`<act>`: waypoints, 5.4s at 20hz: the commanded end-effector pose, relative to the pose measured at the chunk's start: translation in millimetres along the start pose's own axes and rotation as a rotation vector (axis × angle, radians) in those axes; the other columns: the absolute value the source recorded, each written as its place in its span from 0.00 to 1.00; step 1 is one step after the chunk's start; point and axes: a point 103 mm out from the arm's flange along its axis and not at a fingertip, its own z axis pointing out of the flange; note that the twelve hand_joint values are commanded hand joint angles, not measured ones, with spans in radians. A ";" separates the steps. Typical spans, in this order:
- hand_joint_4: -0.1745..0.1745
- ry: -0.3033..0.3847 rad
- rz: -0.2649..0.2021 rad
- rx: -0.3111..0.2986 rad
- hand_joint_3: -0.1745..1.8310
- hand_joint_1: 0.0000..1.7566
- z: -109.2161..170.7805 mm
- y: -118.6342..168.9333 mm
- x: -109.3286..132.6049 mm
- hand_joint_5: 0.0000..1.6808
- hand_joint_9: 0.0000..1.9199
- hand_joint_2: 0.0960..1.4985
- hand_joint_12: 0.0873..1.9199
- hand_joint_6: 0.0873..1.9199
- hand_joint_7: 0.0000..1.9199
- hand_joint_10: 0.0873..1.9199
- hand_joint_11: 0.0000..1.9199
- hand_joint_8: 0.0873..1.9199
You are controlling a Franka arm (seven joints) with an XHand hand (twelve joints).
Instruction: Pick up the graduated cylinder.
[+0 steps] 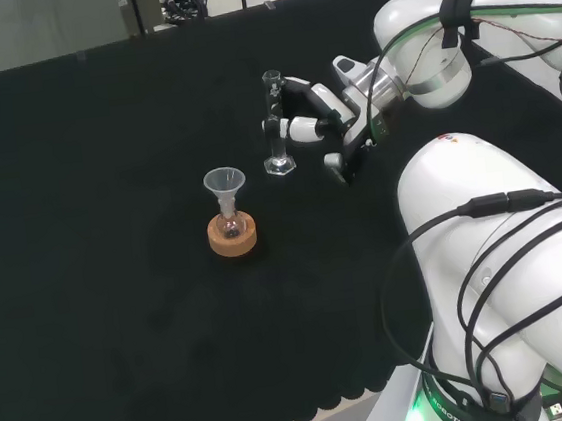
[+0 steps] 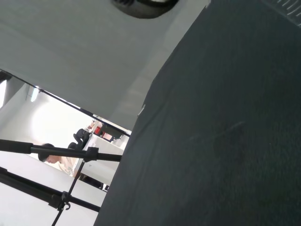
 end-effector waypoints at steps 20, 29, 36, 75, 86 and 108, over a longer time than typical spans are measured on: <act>0.45 0.025 0.002 0.002 0.00 0.66 4.4 2.6 -5.0 0.37 0.41 0.68 0.62 0.03 0.30 0.21 0.27 0.27; 0.46 0.060 -0.026 0.072 0.00 0.66 2.8 9.5 -6.3 0.33 0.43 0.68 0.61 0.16 0.31 0.17 0.28 0.26; 0.46 0.072 -0.045 0.085 0.00 0.67 -2.5 5.9 -4.9 0.32 0.43 0.68 0.61 0.19 0.31 0.17 0.28 0.26; 0.51 0.053 -0.034 0.093 0.00 0.66 2.3 3.7 -2.0 0.40 0.47 0.81 0.57 0.32 0.33 0.17 0.36 0.28; 0.34 -0.176 -0.050 0.105 0.00 0.74 -8.2 9.3 16.0 0.49 0.50 0.91 0.49 0.41 0.34 0.26 0.44 0.42; 0.30 -0.513 -0.003 0.258 0.00 0.78 -65.2 -42.9 89.2 0.54 0.58 0.90 0.44 0.41 0.45 0.20 0.51 0.36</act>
